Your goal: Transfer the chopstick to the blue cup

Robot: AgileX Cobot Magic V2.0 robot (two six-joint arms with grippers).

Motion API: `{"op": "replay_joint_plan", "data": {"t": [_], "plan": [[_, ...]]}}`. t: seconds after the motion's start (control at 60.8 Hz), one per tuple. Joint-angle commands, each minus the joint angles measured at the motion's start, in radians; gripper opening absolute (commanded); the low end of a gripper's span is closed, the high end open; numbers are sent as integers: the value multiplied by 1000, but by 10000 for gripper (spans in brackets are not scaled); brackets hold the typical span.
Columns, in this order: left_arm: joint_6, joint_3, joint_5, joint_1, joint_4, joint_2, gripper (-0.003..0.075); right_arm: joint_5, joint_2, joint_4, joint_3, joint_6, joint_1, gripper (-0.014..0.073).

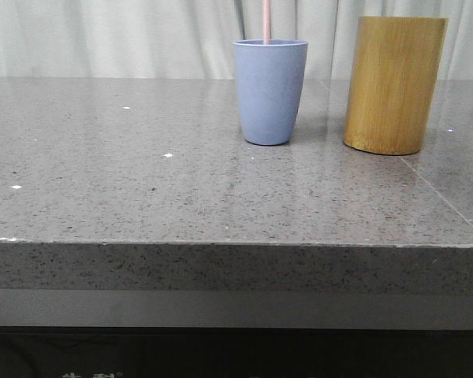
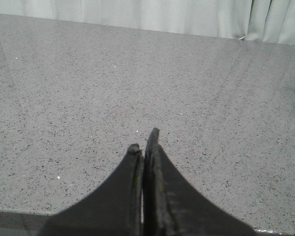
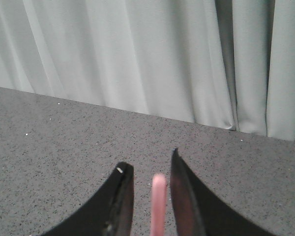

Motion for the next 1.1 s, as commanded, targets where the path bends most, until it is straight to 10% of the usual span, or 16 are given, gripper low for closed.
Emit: {"op": "replay_joint_plan", "data": {"t": [0.0,0.247,0.461,0.74,1.086], "plan": [[-8,-22,-83,3,0,12,-18,-46,-80,-11,-35,-12,0,251],[-8,-22,-83,3,0,12,-18,199,-203,-11,-92,-12,-21,211],[-8,-22,-83,3,0,12,-18,485,-261,-12,-141,-12,-46,-71],[-8,-22,-83,3,0,12,-18,698,-377,-10,-105,0,-164,-59],[-8,-22,-83,3,0,12,-18,612,-674,-10,290,1,-350,-59]]}}
